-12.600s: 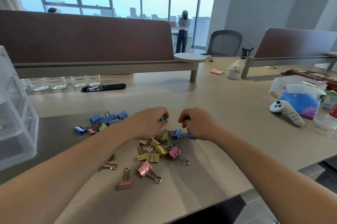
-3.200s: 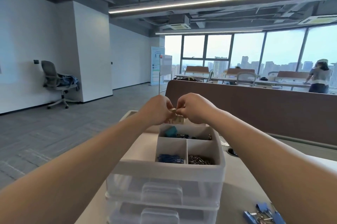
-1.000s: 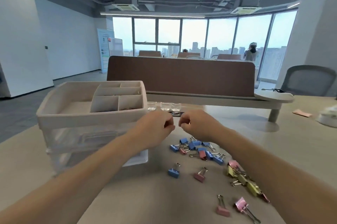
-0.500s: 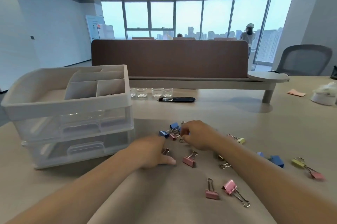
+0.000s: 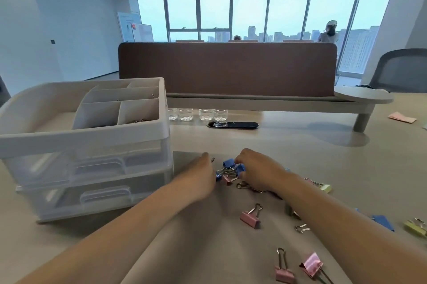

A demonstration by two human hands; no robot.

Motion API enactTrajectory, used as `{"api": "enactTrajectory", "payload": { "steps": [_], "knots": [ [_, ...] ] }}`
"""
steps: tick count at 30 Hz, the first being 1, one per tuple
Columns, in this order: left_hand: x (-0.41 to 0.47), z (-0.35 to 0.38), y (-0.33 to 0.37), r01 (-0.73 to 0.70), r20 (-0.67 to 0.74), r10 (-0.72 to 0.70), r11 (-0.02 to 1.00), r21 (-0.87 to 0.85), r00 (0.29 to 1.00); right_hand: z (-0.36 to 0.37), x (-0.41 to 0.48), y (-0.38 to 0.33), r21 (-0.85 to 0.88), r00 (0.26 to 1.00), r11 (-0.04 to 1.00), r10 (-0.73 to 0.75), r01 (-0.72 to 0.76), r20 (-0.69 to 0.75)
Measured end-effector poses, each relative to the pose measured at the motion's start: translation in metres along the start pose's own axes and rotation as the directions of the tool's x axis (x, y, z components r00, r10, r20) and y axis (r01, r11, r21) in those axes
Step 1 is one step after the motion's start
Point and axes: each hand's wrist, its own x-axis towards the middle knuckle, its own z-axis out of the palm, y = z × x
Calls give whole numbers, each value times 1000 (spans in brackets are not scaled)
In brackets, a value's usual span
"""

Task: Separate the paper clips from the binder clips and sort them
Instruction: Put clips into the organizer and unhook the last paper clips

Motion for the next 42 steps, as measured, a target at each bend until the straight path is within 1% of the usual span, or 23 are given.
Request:
{"api": "enactTrajectory", "payload": {
  "steps": [2, 5, 7, 11, 16, 22, 25, 27, 30, 36, 39, 42],
  "knots": [
    [13, 6, 3, 21, 17, -22, 999, 24, 1000, 4, 6, 2, -21, 999, 999, -41, 42, 33],
    [26, 16, 0, 28, 18, -29, 998, 56, 999, 3, 6, 4, -27, 996, 995, -94, 94, 9],
    [33, 24, -3, 33, 13, -33, 998, 47, 999, 3, 9, 8, -32, 995, 995, -96, 97, 15],
    [40, 29, -7, -7, 44, 2, 994, 106, 999, -3, 18, 15, -55, 999, 997, -48, 49, 27],
    [40, 27, -9, -18, 43, 14, 995, 94, 999, -1, 45, 9, -70, 1000, 997, -23, 24, 12],
    [38, 25, -12, -39, 46, 36, 997, 70, 998, 6, 64, -9, -102, 992, 995, 4, 9, 124],
    [36, 26, -13, -80, 58, 75, 992, 94, 995, 8, 67, -12, -121, 992, 993, 20, -4, 127],
    [36, 25, -13, -87, 68, 80, 989, 119, 995, 8, 66, -13, -124, 991, 992, 18, -2, 134],
    [37, 24, -13, -83, 77, 75, 990, 111, 994, 7, 63, -14, -129, 990, 992, 16, 2, 137],
    [33, 23, -15, -64, 58, 60, 995, 71, 997, 9, 54, -11, -146, 996, 987, -64, 73, 69],
    [30, 21, -13, -48, 34, 47, 998, 48, 998, 7, 51, -10, -72, 996, 994, -86, 87, 12],
    [30, 17, -10, -60, 17, 61, 997, -42, 998, -1, 50, -6, 37, 995, 997, -66, 69, -81]
  ]
}}
